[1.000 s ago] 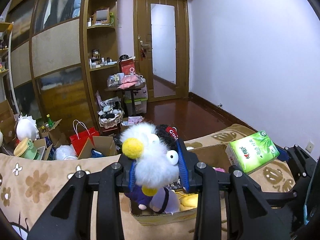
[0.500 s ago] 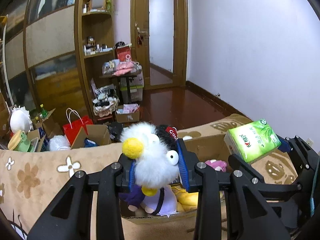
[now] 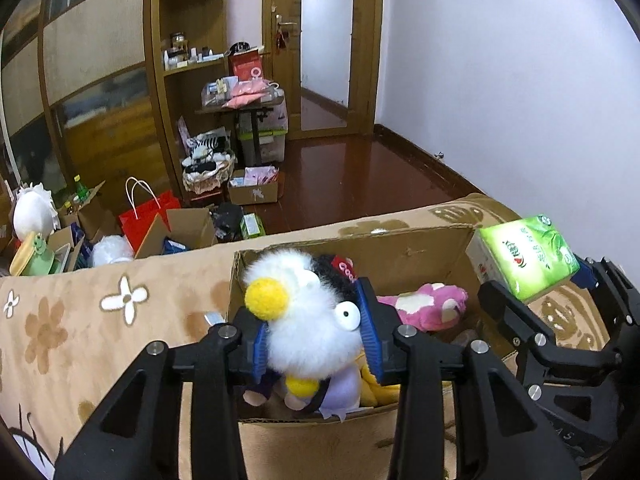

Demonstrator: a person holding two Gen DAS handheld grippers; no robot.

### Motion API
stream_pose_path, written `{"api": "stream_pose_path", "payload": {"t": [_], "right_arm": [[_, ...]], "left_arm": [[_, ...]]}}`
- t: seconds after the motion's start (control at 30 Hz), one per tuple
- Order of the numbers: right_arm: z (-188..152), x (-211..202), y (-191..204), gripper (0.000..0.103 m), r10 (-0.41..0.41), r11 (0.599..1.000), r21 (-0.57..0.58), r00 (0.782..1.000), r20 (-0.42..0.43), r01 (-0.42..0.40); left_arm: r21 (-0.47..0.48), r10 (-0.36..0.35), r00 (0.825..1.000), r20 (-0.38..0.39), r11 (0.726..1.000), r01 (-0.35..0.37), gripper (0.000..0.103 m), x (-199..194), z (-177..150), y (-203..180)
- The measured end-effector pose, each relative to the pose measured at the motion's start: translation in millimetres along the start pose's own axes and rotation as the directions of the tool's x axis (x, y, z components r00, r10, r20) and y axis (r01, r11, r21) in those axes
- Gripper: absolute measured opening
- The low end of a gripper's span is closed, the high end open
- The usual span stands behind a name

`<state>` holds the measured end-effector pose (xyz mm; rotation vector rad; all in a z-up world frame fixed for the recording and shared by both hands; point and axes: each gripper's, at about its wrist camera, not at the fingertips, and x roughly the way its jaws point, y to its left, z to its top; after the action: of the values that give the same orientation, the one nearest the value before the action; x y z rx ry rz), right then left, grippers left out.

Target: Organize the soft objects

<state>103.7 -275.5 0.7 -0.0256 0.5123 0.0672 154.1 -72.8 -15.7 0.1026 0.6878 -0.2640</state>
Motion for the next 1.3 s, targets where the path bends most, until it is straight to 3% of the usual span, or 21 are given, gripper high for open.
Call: {"api": "stream_pose_path", "payload": {"t": [0.03,0.1,0.27,0.43,0.63,1.1,1.3], "right_arm": [[-1.0,1.9,0.2,0.085,0.005,1.0,0.0,1.0,-0.006,-0.005],[-3.7,6.9,0.9,0.085,0.014,1.0,-0.004,1.0,-0.026,-0.014],[-9.2,16.2,1.8,0.085,0.031,0.999,-0.005,0.998,-0.058,-0.031],[-12.0,18.7,-4.1,0.087,0.029,0.999,0.017,0.997,-0.07,-0.028],[-11.4,8.2,-8.1,0.1,0.003,1.0,0.027,0.998,-0.057,-0.001],[-5.2,-49.9,-8.4,0.103,-0.024,0.998,0.06,1.0,-0.019,0.025],[-2.0,-79.6,-10.6,0.103,-0.037,0.997,0.062,0.999,0.002,0.037]], "left_arm": [[-0.003,0.004,1.0,0.0,1.0,-0.004,0.049,0.4,-0.1,0.6],[-0.007,0.015,1.0,0.008,1.0,-0.015,0.054,0.6,-1.4,2.3],[-0.02,0.015,1.0,-0.018,1.0,-0.016,0.059,4.9,-4.1,5.7],[-0.014,0.031,0.999,-0.018,0.999,-0.031,0.071,0.6,-6.6,5.2],[0.006,0.071,0.997,0.002,0.997,-0.071,0.087,-14.8,-10.3,0.6],[-0.034,0.092,0.994,0.053,0.995,-0.09,0.1,-80.5,-29.2,6.2],[-0.037,0.103,0.992,0.078,0.994,-0.101,0.1,-112.3,-38.5,10.7]]}}
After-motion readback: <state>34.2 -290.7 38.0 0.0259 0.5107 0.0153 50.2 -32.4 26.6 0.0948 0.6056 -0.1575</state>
